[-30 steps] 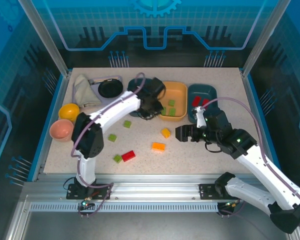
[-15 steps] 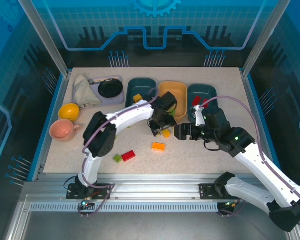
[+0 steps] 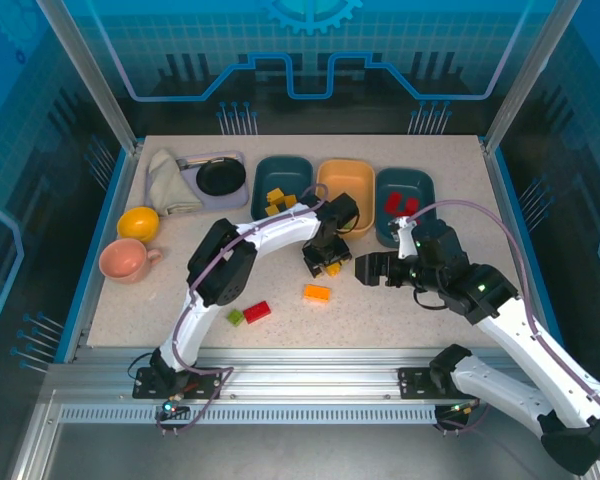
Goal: Sort the legos into containers by color
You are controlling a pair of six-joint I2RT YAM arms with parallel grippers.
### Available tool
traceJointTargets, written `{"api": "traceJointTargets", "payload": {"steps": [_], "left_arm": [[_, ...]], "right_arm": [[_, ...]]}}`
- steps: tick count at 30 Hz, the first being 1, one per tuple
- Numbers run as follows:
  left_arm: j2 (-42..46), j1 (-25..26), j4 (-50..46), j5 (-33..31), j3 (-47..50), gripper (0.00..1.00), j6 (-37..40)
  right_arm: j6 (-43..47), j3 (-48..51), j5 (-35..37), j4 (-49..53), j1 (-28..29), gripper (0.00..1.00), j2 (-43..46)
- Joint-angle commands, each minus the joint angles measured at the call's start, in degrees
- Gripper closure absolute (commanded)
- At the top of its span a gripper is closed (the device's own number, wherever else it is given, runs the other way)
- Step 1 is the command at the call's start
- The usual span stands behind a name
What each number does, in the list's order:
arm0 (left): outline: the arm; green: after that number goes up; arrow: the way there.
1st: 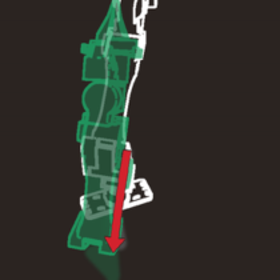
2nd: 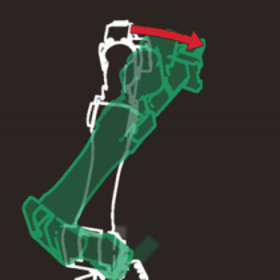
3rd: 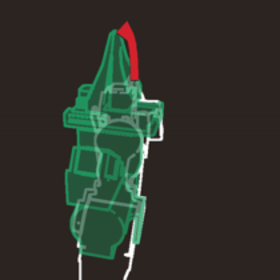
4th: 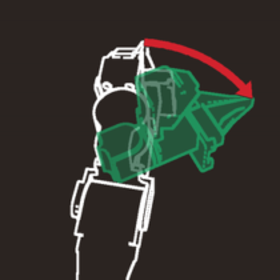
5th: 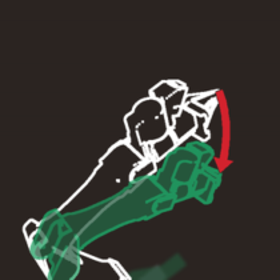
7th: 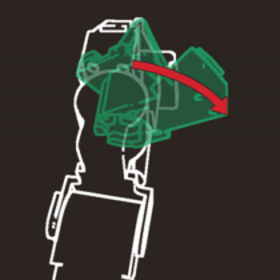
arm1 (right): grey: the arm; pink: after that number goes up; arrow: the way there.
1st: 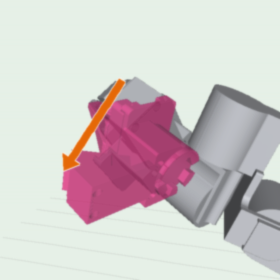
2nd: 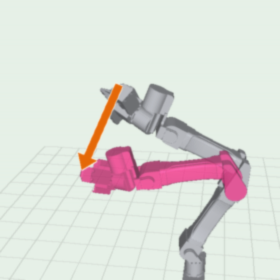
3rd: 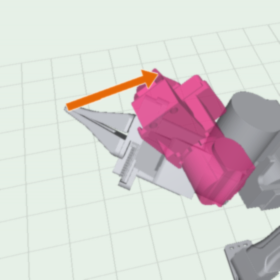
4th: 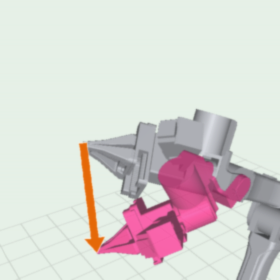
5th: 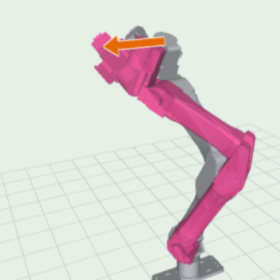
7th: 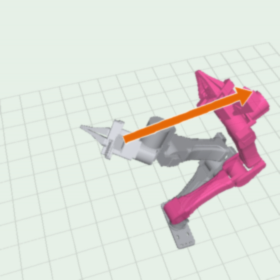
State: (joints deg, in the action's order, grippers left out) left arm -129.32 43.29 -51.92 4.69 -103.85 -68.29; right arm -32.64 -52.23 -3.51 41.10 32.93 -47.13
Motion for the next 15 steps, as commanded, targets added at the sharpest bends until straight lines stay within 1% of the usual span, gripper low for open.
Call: {"api": "traceJointTargets", "payload": {"steps": [1,4,6,8,10,15], "left_arm": [[-1.81,0.08,-0.37,-1.26,-1.59,0.46,-0.54],[-2.04,0.11,-0.07,-1.41,-1.27,0.57,-0.79],[-1.76,0.22,-0.37,-1.84,-0.94,0.63,-0.87],[-0.86,0.21,-0.45,-2.38,-0.19,0.70,-0.93],[0.89,0.21,-0.36,-3.33,0.89,0.75,-0.97],[7.92,0.30,-1.57,-5.59,3.35,0.77,-0.10]], "right_arm": [[-0.49,0.81,-0.97,0.82,-0.85,0.09,0.64],[-0.45,0.85,-1.15,0.73,-0.92,0.09,0.60],[-0.40,0.90,-1.24,0.65,-1.04,0.09,0.55],[-0.47,0.99,-1.31,0.56,-1.16,0.09,0.46],[-0.40,0.99,-1.41,0.39,-1.28,0.09,0.41],[-0.25,0.09,-1.81,0.21,-1.38,0.09,0.03]]}}
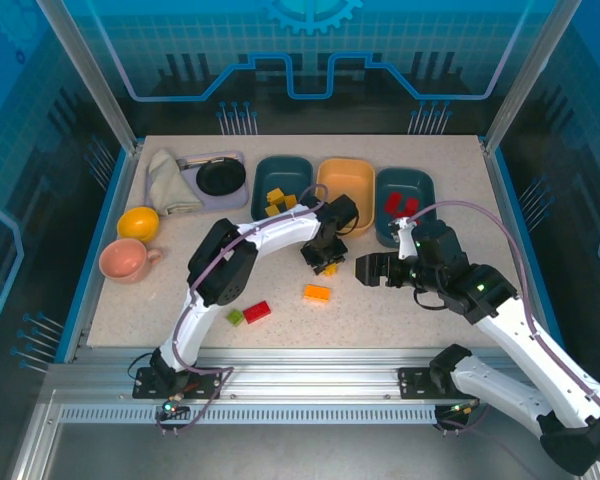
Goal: Sort the legos into containers by color
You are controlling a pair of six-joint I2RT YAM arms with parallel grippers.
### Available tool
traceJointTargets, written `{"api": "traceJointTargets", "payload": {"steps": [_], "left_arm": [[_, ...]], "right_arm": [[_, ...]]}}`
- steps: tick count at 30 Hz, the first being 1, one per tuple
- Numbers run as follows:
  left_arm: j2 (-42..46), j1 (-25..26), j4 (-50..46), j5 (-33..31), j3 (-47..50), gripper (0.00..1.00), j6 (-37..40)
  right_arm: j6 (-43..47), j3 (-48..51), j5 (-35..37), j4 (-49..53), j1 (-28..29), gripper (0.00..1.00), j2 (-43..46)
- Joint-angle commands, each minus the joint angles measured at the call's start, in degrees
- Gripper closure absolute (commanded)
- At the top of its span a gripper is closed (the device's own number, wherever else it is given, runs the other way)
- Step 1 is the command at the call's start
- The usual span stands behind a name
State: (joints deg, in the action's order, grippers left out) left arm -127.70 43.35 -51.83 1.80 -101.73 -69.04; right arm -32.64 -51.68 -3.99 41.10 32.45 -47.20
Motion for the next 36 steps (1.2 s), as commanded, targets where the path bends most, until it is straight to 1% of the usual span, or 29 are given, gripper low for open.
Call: {"api": "traceJointTargets", "payload": {"steps": [1,3,6,9,12,14,17,19,23,26,29,32,36], "left_arm": [[7.83,0.15,-1.94,-3.10,1.85,0.77,1.15],[11.10,-0.46,-3.10,-3.72,2.80,0.77,2.23],[15.45,-2.74,-5.05,-4.65,3.68,0.77,4.63],[18.49,-7.38,-5.36,-5.11,3.58,0.77,8.37],[17.93,-12.95,-3.90,-3.23,1.26,0.77,12.67],[15.96,-16.67,-1.57,-2.40,-1.41,0.77,16.02],[10.49,-20.50,0.04,-2.57,-8.01,0.77,19.75],[6.04,-22.37,0.71,-2.53,-13.27,0.77,21.08],[-4.36,-25.15,-0.28,-2.28,-25.70,0.77,22.19],[-11.43,-26.19,-0.77,-1.49,-33.69,0.75,22.49],[-16.90,-26.39,-0.81,0.36,-39.33,0.73,22.19],[-19.74,-26.39,-0.51,1.57,-41.00,0.70,21.18],[-20.57,-26.30,0.35,2.70,-40.87,0.60,20.74]], "right_arm": [[-0.15,-0.88,-1.42,0.16,-0.89,0.09,-0.04],[0.23,-1.74,-1.67,-0.05,-0.91,0.10,-0.41],[1.03,-3.56,-2.59,-0.70,-0.90,0.10,-1.99],[1.26,-5.10,-3.83,-3.00,-0.87,0.10,-4.93],[0.21,-6.36,-4.62,-6.96,-0.75,0.10,-9.33],[-1.56,-7.23,-3.94,-11.36,-0.37,0.10,-12.32],[-3.79,-7.96,-0.69,-18.24,0.31,0.10,-15.82],[-4.98,-8.83,1.18,-21.09,0.34,0.09,-18.29],[-6.40,-13.23,1.92,-21.37,-0.26,0.09,-23.92],[-7.20,-15.83,2.51,-20.73,-0.58,0.09,-27.05],[-8.25,-17.25,2.55,-20.87,-0.98,0.09,-29.42],[-8.75,-18.33,1.82,-21.22,-1.33,0.09,-30.95],[-8.49,-19.09,0.50,-20.63,-1.44,0.09,-32.56]]}}
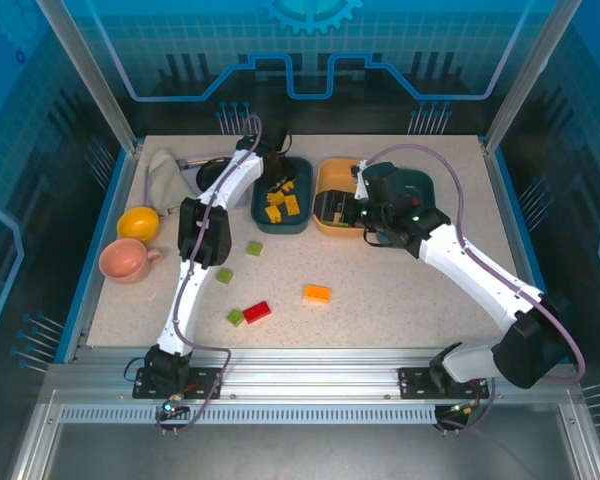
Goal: Sort the legos into containers by color
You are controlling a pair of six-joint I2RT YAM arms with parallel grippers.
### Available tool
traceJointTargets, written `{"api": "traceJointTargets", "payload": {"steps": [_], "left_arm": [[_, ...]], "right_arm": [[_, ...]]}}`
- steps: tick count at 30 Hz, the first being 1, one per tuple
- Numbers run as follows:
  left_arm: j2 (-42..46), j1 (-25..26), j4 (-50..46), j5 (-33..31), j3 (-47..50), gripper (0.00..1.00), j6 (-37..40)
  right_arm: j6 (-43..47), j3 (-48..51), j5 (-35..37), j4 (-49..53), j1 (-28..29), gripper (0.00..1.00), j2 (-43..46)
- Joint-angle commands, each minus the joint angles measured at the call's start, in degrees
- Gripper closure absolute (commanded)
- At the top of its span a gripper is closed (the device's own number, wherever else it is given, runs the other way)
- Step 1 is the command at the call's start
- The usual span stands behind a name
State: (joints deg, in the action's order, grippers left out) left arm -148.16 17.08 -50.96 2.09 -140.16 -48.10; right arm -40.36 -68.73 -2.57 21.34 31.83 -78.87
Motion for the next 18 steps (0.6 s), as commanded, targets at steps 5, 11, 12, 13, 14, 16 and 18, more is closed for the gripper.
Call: {"api": "traceJointTargets", "payload": {"steps": [5,11,12,13,14,16,18], "left_arm": [[1.37,0.06,-1.40,2.88,-2.41,0.43,-0.03],[7.81,-0.12,-2.80,1.85,-2.33,0.35,-0.62],[9.51,-0.12,-3.55,1.37,-2.23,0.34,-0.86],[11.82,-0.12,-4.30,0.64,-1.27,0.33,-1.25],[14.94,-0.17,-4.95,-0.27,0.35,0.32,-1.98],[21.74,-0.27,-6.05,-2.11,6.30,0.29,-3.46],[30.52,-0.29,-6.58,-4.19,15.85,0.26,-4.41]], "right_arm": [[-0.02,-1.23,-1.46,0.19,-0.73,0.09,-1.36],[5.63,-1.98,0.52,5.29,1.51,0.10,-1.65],[6.93,-2.02,1.07,5.98,2.37,0.10,-1.72],[8.49,-2.15,1.56,6.81,3.68,0.11,-1.96],[10.18,-2.49,2.49,7.77,5.25,0.11,-2.43],[12.85,-3.16,3.53,9.26,8.56,0.12,-3.73],[14.82,-4.13,4.55,10.35,12.03,0.12,-5.52]]}}
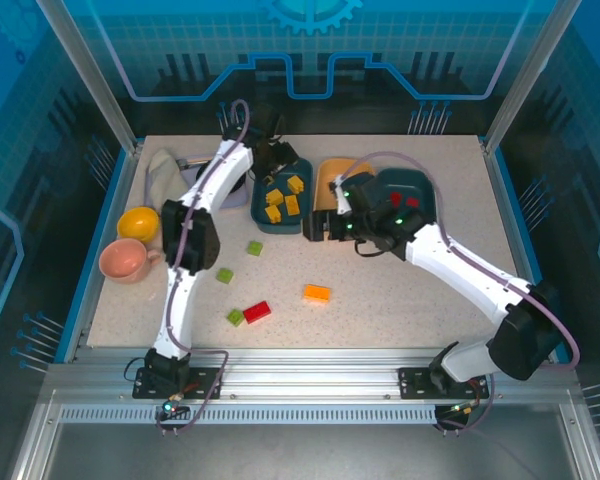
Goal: Sort the legos into containers by color
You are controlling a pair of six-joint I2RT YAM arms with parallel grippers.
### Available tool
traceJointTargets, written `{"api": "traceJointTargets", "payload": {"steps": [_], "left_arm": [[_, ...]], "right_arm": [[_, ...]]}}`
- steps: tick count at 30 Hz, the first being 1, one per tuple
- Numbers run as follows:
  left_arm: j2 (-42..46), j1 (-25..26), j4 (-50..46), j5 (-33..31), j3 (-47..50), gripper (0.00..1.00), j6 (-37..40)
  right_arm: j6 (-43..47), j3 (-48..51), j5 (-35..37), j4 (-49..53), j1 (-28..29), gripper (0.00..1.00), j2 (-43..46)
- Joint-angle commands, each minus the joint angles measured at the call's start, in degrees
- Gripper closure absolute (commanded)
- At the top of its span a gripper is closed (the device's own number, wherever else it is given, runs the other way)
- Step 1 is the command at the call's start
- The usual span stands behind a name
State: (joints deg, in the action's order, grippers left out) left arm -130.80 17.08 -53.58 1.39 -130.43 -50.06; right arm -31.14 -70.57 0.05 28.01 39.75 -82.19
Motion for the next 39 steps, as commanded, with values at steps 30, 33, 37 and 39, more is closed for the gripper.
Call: {"api": "traceJointTargets", "payload": {"steps": [30,33,37,39], "left_arm": [[101.21,-0.12,-15.31,-6.55,79.65,0.13,-9.36],[102.23,-0.12,-16.34,-5.83,79.17,0.13,-8.59],[102.69,-0.14,-17.32,-4.94,78.59,0.13,-7.81],[102.85,-0.12,-17.76,-4.81,78.23,0.13,-7.63]], "right_arm": [[-27.41,-62.41,30.92,32.94,18.54,0.05,-61.98],[-27.93,-65.53,30.79,33.06,18.21,0.06,-64.94],[-25.43,-66.28,30.91,27.47,18.17,0.11,-66.88],[-25.12,-69.33,30.88,28.25,18.06,0.13,-68.95]]}}
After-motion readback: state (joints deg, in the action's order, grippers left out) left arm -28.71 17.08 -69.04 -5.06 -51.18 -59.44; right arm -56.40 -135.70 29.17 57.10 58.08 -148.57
